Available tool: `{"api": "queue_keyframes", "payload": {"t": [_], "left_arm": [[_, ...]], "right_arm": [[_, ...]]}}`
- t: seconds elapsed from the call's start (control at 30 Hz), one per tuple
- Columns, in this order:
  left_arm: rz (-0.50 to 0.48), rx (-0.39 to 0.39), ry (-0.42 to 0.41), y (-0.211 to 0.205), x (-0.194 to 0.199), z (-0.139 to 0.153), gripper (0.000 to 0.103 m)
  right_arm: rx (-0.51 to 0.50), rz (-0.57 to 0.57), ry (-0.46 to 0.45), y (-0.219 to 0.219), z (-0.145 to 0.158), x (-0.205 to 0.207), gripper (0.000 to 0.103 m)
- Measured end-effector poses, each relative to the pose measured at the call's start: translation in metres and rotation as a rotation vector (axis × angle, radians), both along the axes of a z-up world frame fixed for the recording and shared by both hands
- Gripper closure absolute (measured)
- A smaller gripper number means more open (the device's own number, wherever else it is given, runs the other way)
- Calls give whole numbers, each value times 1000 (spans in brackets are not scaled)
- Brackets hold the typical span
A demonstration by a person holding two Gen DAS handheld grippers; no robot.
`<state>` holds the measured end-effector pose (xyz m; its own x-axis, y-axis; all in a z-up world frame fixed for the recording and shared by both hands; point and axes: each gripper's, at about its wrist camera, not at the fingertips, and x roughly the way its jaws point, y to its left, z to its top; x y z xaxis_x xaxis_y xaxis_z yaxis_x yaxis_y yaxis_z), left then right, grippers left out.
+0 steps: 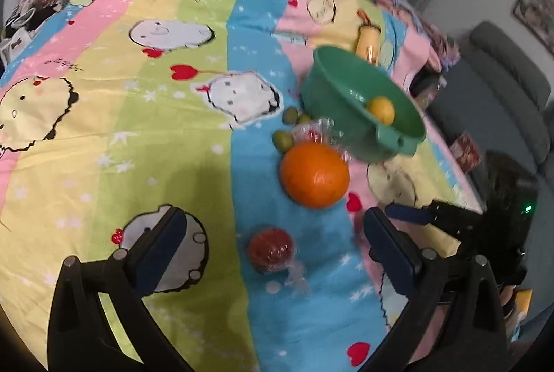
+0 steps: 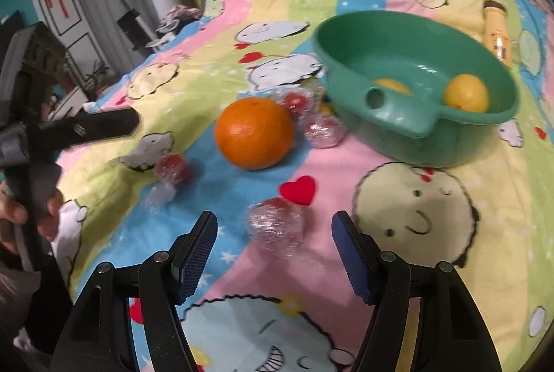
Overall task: Organize fruits
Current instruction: 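Move the right gripper back and grasp a plastic-wrapped red fruit, then carry the wrapped red fruit with the right gripper into the basin and release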
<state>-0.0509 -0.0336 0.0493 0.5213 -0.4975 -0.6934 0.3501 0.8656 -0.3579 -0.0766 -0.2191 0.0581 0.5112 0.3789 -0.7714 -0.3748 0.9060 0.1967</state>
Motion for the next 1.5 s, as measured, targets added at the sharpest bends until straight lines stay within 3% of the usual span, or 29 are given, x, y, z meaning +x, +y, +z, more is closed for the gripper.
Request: {"api": "queue_keyframes", "payload": {"t": [0.3,0.47,0.8,1.13,1.27,1.5], "left_arm": [[-49,110,19,-18,-5,-16,5],[-57,82,64,-19,-3,-24,28],[-51,89,81,-21,-3,-30,31],[-29,94,83,-17,-1,-34,50],[-13,114,74,-16,-1,-35,68],[-2,102,83,-13,0,-35,70]], "right_arm": [[-16,14,31,6,-9,2,34],[-9,12,34,6,-10,2,34],[1,-1,28,10,-13,6,34],[-9,-38,17,6,-13,8,53],[-11,-34,18,7,-13,9,65],[0,-36,19,6,-14,9,67]]}}
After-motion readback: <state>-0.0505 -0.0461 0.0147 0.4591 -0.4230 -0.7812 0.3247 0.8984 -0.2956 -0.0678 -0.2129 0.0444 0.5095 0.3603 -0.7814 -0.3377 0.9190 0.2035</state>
